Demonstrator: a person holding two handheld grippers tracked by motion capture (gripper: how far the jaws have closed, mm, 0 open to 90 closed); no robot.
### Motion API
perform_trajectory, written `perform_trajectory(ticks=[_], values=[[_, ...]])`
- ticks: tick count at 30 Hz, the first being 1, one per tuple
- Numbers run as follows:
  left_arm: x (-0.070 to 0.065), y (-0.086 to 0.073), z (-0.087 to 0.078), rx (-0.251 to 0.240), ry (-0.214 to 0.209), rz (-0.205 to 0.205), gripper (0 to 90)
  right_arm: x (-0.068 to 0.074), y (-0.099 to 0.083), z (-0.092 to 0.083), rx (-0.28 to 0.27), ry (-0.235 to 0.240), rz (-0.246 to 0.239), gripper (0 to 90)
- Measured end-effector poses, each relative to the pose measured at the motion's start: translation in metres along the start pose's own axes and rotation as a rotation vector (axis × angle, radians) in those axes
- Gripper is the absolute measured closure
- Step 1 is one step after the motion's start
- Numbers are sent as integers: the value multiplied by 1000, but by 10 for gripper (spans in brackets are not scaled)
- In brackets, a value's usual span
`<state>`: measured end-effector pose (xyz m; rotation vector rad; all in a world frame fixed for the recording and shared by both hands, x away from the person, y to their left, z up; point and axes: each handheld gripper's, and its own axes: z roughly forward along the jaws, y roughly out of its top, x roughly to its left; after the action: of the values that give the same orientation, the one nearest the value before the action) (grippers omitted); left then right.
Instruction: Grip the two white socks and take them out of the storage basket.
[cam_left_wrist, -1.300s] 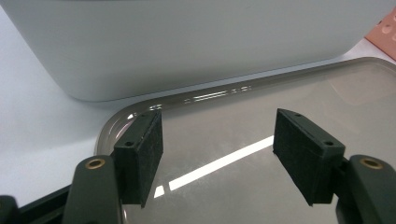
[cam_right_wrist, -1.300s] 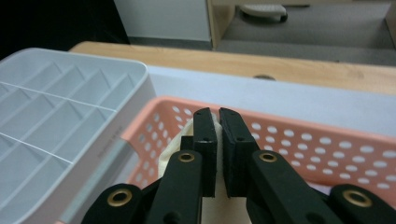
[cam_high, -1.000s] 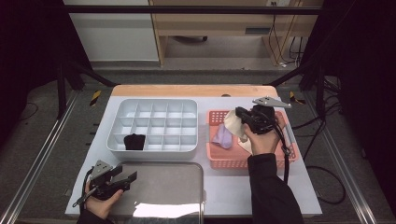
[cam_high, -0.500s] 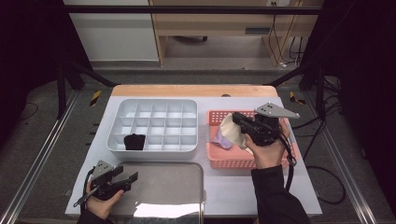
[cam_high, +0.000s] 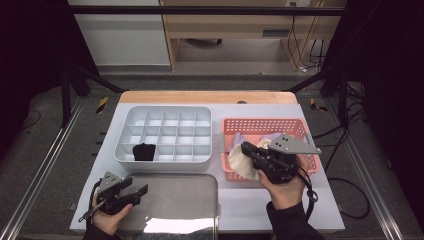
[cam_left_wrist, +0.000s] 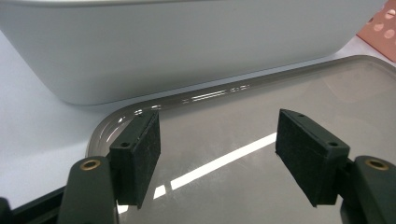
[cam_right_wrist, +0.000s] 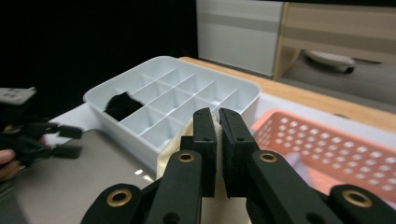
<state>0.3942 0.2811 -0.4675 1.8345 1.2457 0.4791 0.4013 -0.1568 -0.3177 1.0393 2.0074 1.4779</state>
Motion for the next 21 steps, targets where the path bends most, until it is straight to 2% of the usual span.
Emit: perform_trajectory(ticks=[3, 8, 21], values=[[0, 0, -1, -3, -2, 0, 304, 6, -10, -2, 6, 33, 1, 859], [-1, 1, 0, 0, -3, 4, 304, 14, -34, 3, 56, 67, 11, 859], [-3, 1, -1, -5, -3, 10, 304, 24, -92, 38, 227, 93, 42, 856]])
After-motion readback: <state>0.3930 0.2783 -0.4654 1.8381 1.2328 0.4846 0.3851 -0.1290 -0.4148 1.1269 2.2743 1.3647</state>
